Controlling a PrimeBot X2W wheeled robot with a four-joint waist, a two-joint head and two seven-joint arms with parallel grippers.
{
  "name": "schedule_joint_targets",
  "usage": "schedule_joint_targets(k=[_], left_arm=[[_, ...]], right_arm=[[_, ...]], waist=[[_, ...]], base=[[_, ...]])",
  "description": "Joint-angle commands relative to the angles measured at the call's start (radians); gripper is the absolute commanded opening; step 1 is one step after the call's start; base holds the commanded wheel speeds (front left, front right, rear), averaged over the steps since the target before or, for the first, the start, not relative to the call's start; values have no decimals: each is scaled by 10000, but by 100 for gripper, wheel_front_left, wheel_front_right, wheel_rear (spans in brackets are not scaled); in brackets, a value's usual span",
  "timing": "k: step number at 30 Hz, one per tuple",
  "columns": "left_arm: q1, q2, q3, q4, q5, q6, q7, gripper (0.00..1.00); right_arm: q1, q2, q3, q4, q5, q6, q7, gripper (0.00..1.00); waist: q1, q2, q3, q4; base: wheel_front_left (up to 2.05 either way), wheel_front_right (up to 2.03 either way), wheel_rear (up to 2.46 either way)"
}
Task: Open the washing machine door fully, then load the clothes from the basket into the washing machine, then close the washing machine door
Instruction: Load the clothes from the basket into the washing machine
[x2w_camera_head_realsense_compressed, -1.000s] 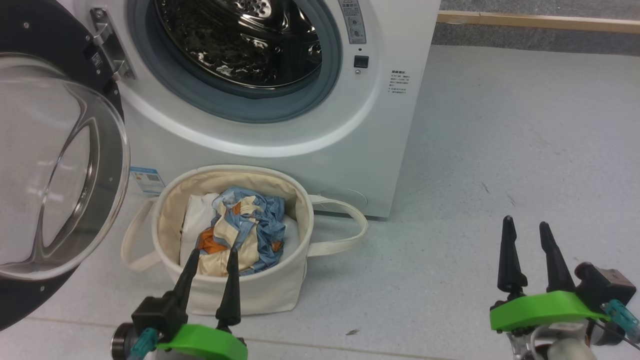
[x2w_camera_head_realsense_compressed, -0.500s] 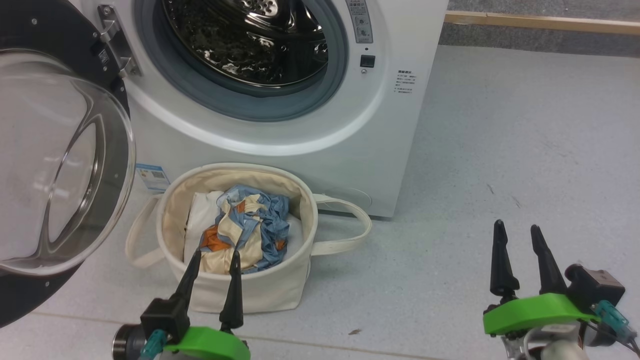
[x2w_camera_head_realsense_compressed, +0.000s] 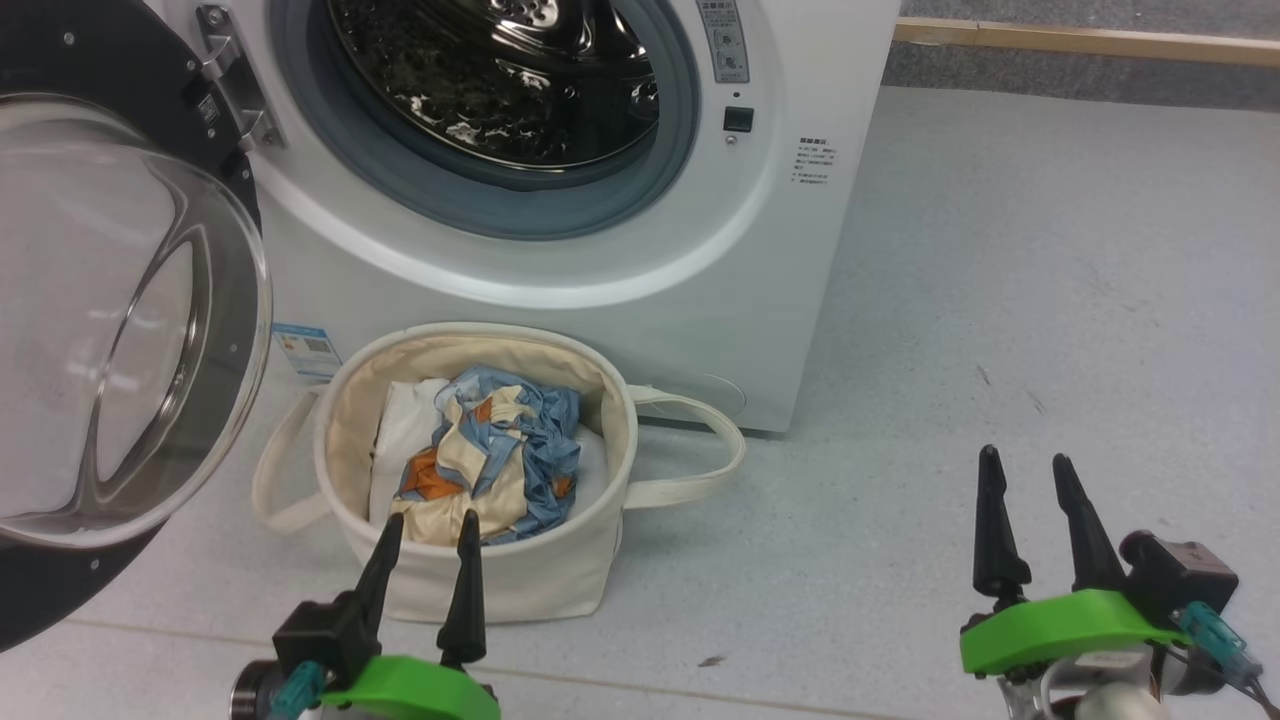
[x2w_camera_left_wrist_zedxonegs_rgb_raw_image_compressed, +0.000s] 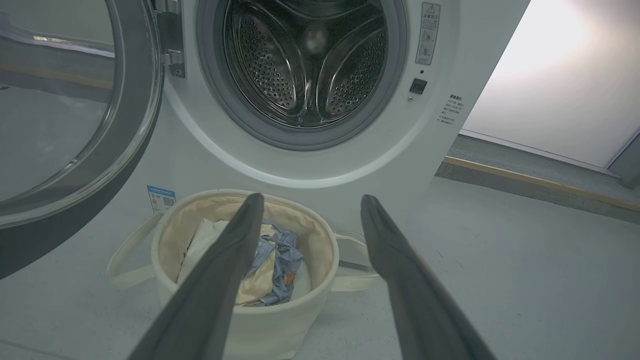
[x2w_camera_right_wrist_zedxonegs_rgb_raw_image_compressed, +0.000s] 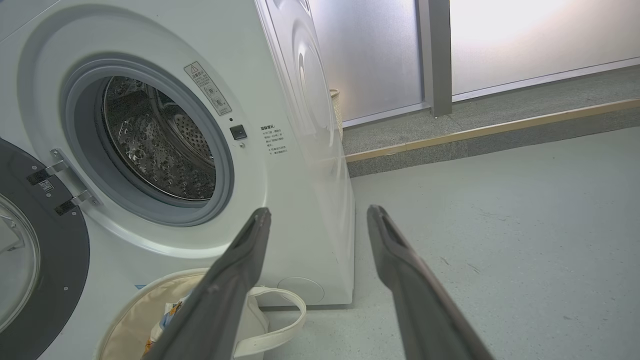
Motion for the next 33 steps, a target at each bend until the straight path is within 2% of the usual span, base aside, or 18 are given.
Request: schedule_joint_targets(k=[1,19,33], left_arm=[[-327,126,284,-250,66,-70,-48,100],[-349,126,199,-134,343,93,-48,100],[-613,126,83,552,391,124,-48,100]], right_arm=[[-295,-7,281,-277,-72,2,-122,100],[-350,-7,391,-142,-20,2,-122,100],[-388,-7,704,-267,-248,2,-122,100]], waist=[[0,0,1,5],[0,0,-22,-7],[0,0,390,-176]], base=[[63,-105,43],[145,-159,14],[27,-27,0]])
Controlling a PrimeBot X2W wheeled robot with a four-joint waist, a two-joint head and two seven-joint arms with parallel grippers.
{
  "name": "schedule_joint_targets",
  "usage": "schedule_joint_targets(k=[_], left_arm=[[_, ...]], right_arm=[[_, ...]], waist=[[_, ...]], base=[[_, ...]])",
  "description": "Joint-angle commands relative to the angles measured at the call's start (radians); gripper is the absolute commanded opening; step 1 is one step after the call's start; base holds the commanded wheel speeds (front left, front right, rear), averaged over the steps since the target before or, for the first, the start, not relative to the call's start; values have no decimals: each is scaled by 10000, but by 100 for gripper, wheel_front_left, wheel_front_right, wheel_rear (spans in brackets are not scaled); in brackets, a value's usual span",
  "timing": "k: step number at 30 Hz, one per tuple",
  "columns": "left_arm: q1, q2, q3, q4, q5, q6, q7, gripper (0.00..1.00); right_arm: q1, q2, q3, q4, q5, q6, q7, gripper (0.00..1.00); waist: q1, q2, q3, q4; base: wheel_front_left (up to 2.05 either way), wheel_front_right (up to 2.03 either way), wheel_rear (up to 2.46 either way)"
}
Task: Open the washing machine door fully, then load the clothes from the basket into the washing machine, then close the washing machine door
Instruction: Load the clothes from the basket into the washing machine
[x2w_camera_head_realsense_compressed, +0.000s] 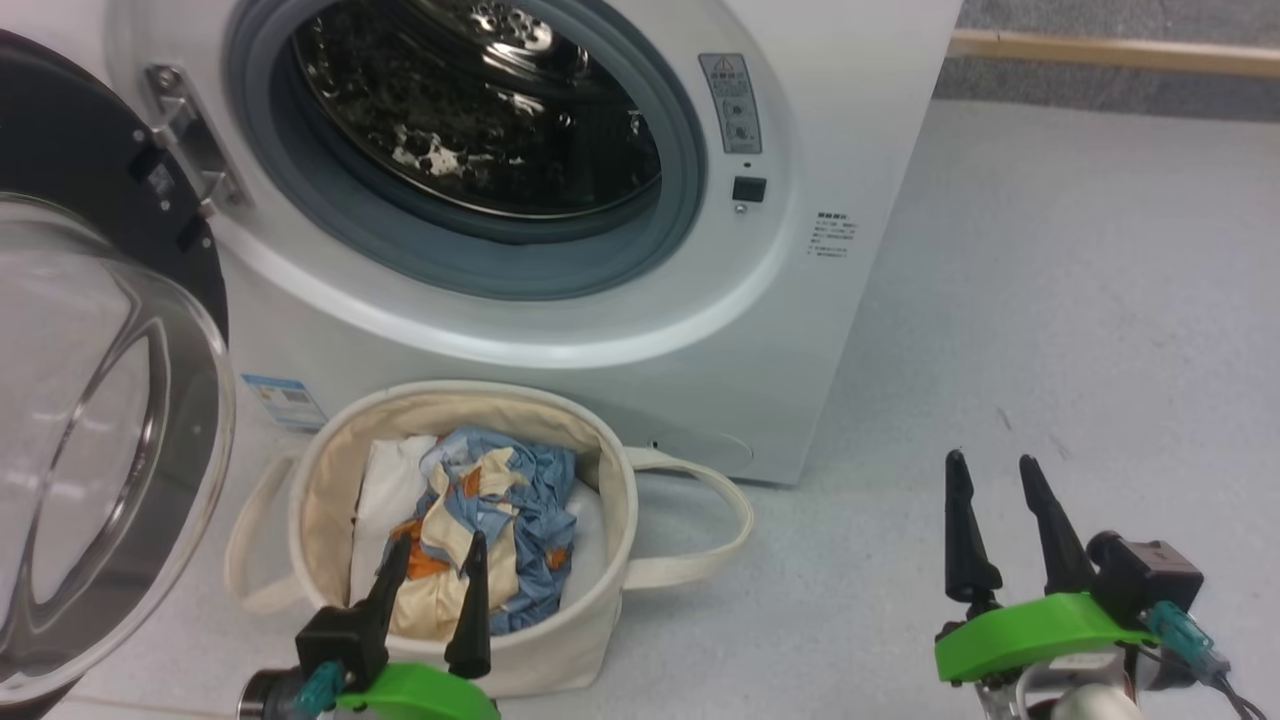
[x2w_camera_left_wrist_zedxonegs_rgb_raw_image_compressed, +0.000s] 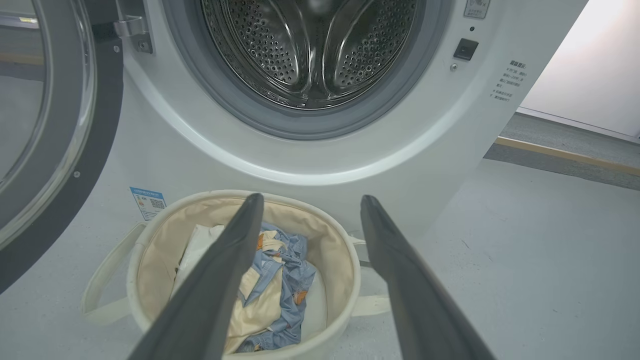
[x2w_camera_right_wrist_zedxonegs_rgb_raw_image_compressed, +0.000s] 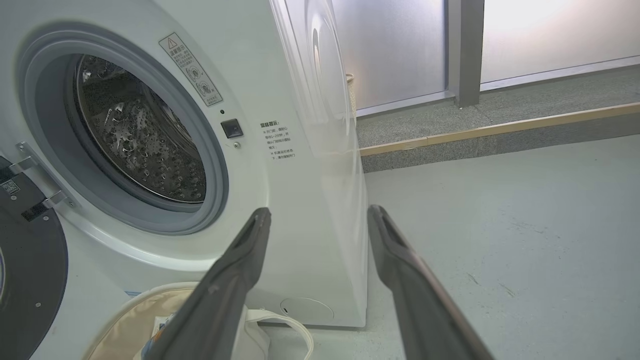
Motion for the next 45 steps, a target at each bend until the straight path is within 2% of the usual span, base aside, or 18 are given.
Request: schedule_joint_targets(k=[1,7,14,21,22,28,34,39,45], left_arm=[[-560,93,229,-156,84,69,-49,100],[-1287,93,210,842,176,90,-49,100],[-2771,93,216,2428,323,106,-49,100],[-4785,93,21,4808,401,-108,-49,100],[-5405,93,13,5493,380,-205,-49,100],[-6761,101,312,7064,125,-248,-49,100],[-7996,278,342,8478,118,113,162,100],[-8478,441,221,8716,185,383,624,100],[-8959,604,-10,8786,369,911,1176,100]], right_arm=[[-372,-30,268,-385,-127,2,-122,100],[-530,-30,338,-628,-434,2,-122,100],[-1051,-30,215,-903,-593,2,-122,100],[-1769,-30,218,-1253,-965,2,-122,100],[-1982,-30,114,-1334,-1115,2,-122,100],[-2445,-30,-32,-1606,-1202,2,-122,100],[-2742,-30,74,-1711,-1082,2,-122,100],[-2917,-30,131,-1743,-962,2,-122,100],[-3118,-30,290,-1810,-922,2,-122,100]], waist=[[0,0,178,-50],[0,0,1058,-191],[0,0,2624,-451],[0,0,4570,-703],[0,0,5088,-767],[0,0,6145,-946],[0,0,6876,-1183],[0,0,7234,-1333],[0,0,7751,-1442]], base=[[0,0,0],[0,0,0],[0,0,0],[0,0,0],[0,0,0],[0,0,0],[0,0,0],[0,0,0],[0,0,0]])
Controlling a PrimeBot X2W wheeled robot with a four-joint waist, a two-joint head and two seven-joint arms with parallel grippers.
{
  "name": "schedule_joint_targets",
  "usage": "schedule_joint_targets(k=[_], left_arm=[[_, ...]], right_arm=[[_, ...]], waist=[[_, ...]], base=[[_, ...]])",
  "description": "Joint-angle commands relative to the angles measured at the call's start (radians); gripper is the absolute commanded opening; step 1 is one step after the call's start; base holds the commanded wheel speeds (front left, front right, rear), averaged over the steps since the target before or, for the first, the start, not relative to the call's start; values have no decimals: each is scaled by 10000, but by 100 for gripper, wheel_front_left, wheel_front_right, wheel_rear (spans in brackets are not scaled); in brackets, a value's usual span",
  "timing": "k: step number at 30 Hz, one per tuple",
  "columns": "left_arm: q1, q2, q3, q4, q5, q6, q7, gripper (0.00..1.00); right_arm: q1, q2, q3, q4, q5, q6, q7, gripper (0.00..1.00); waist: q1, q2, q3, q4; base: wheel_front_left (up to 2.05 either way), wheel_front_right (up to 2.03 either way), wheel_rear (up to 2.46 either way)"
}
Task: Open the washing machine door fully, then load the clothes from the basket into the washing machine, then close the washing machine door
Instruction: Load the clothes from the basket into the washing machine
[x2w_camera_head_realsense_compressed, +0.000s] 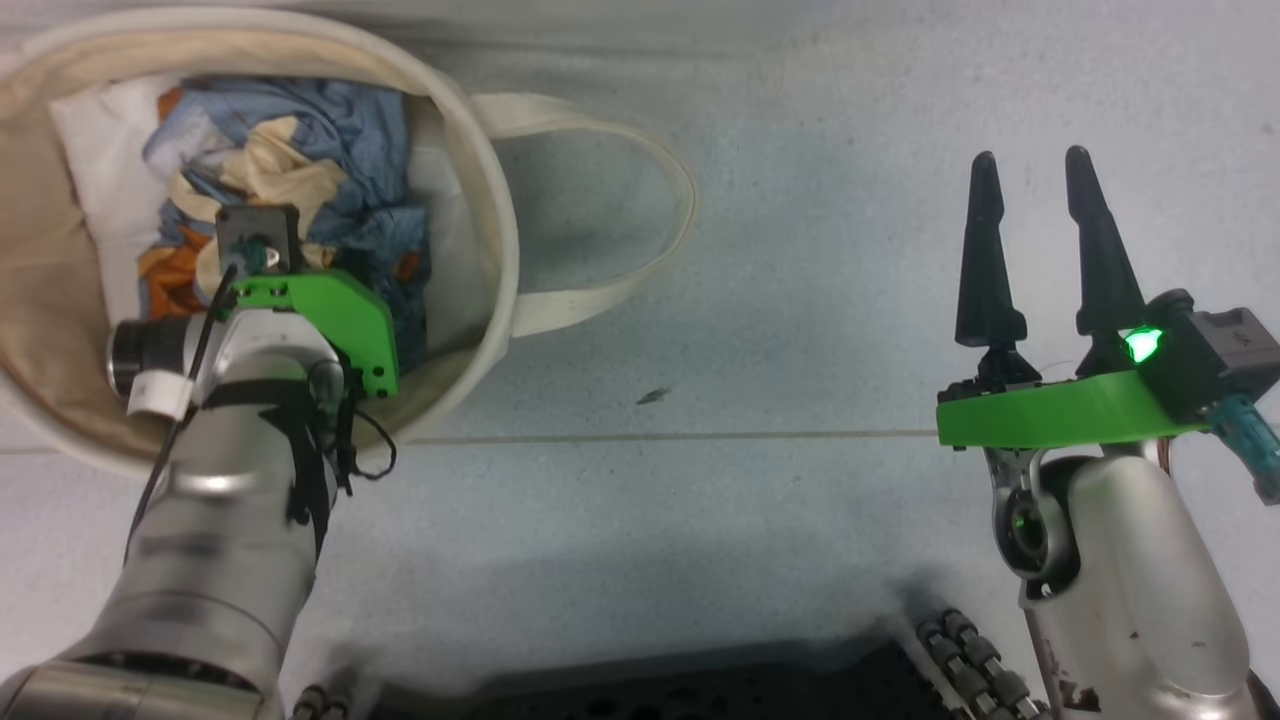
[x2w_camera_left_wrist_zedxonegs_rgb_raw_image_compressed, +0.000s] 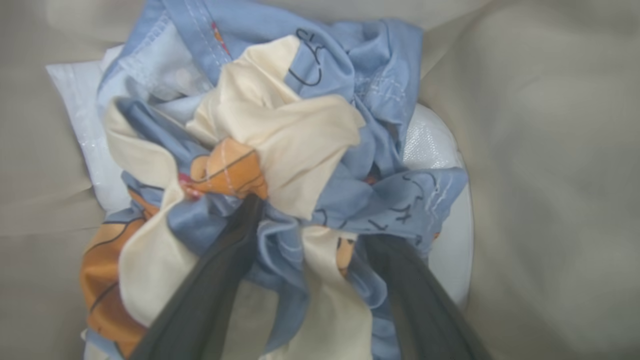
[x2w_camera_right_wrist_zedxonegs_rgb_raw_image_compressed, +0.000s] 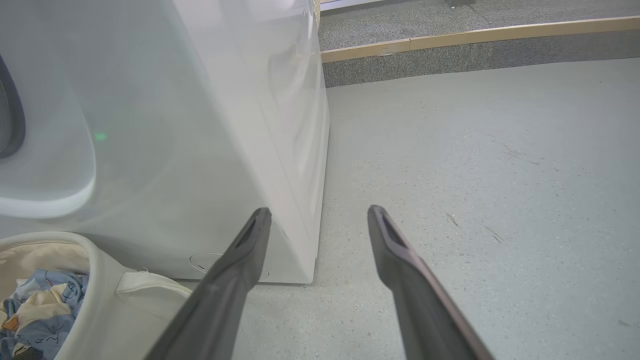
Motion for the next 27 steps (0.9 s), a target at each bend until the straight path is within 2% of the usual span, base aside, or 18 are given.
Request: schedule_joint_targets(k=[1,6,7,8,15,22,27], left_arm=[[64,440,49,-26,107,178,117,100],[-137,512,-172,-14,242,359,470,100],[-135,501,-214,-13,250,322,569,96],[-139,481,-223,-12,218,240,599,0],[69,436,-84,-10,-107,5,-230,0],[540,454,217,-101,-508,-236,-1125,0],[1111,561,390,-1026,-553,-235,-1182,0]], right_arm=[[204,-1,258,-313,53,2,-122,100],[73,-1,279,-355,32,2,-122,100],[58,-1,271,-361,28,2,-122,100],[44,-1,264,-366,24,2,-122,100],[-6,-1,348,-308,-231,2,-122,100],[89,-1,406,-115,-147,2,-122,100],[209,-1,469,35,-71,2,-122,100]], waist=[[-1,0,238,-65],[-1,0,543,-90],[-1,0,565,-80],[-1,0,578,-65],[-1,0,226,133],[-1,0,-755,439],[-1,0,-1503,602]], base=[[0,0,0],[0,0,0],[0,0,0],[0,0,0],[0,0,0],[0,0,0],[0,0,0]])
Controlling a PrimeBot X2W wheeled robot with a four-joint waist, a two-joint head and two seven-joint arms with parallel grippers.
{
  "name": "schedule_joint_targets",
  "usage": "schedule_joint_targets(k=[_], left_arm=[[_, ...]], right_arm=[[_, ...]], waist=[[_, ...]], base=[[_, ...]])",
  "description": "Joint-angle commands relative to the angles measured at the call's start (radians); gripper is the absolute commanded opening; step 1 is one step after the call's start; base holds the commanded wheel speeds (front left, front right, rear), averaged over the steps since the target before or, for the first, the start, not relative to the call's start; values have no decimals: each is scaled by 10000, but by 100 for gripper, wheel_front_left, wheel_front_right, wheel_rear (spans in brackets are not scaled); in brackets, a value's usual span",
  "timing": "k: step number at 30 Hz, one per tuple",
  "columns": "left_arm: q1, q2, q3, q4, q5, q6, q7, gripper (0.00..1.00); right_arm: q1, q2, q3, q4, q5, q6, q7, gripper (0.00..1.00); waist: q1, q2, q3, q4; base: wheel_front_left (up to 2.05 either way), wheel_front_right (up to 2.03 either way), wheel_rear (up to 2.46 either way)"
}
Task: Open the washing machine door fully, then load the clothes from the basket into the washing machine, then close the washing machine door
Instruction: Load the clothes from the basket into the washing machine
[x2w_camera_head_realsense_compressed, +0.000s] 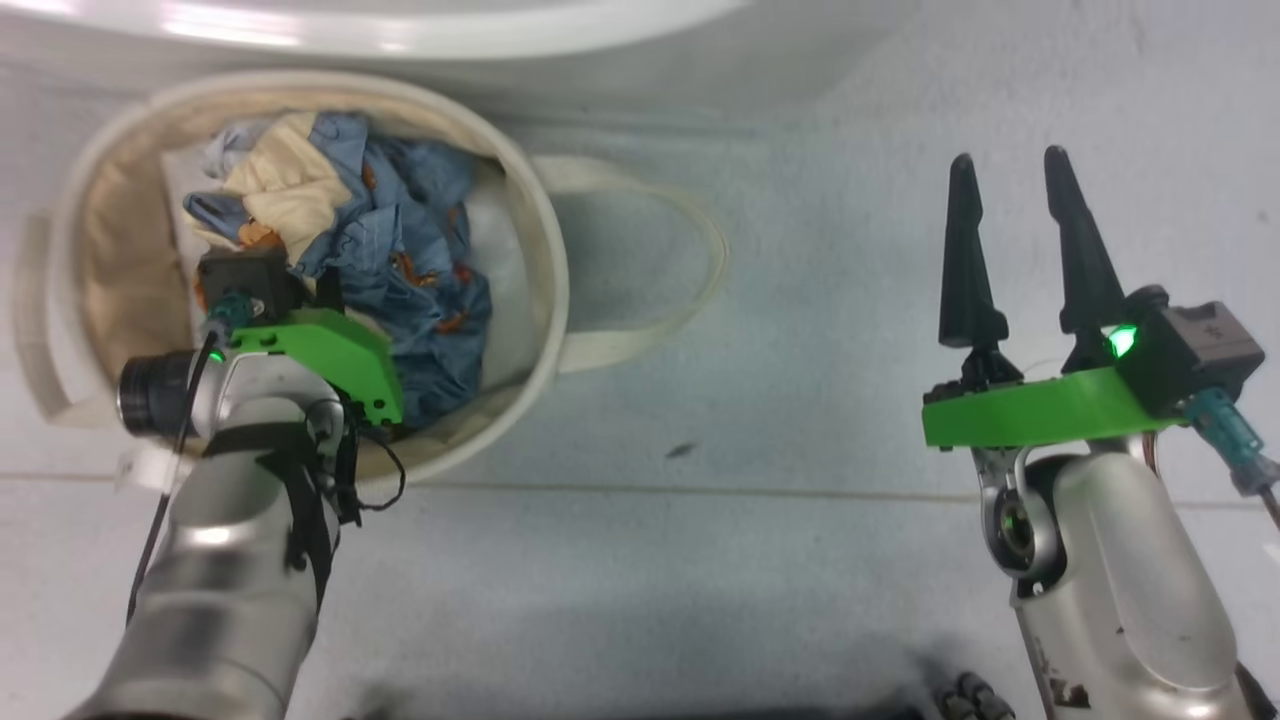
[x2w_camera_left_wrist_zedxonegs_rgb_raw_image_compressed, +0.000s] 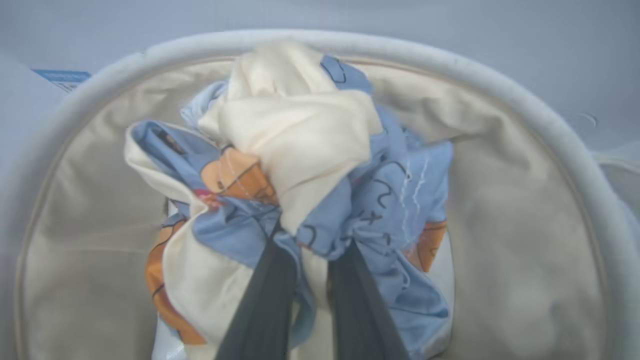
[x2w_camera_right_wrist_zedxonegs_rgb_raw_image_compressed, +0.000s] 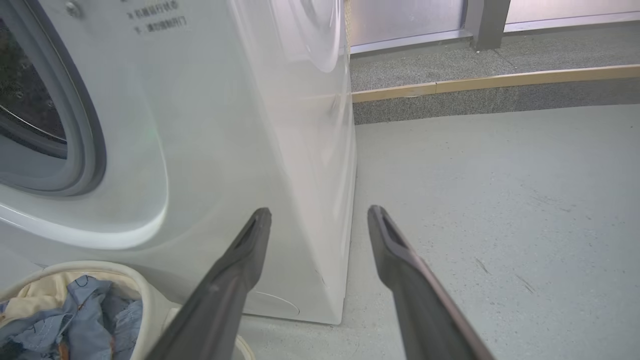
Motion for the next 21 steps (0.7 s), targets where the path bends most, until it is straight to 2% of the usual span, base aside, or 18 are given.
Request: schedule_joint_targets(k=[1,11,21], left_arm=[[359,437,270,-344,-38,19,-126,0],[2553,342,998,-3481,601,28,-130,0],[4866,-44,1305,-6254,1340,-696,-131,0]], right_arm=[[438,24,245,-233,68,2,-122,100],[1078,24,340,123,268,2,-122,100],[1987,24,105,117,588,2,-122,100]], waist=[[1,0,-536,195],[1,0,-2535,522],[1,0,-4425,579]], base=[[0,0,0],[0,0,0],[0,0,0]])
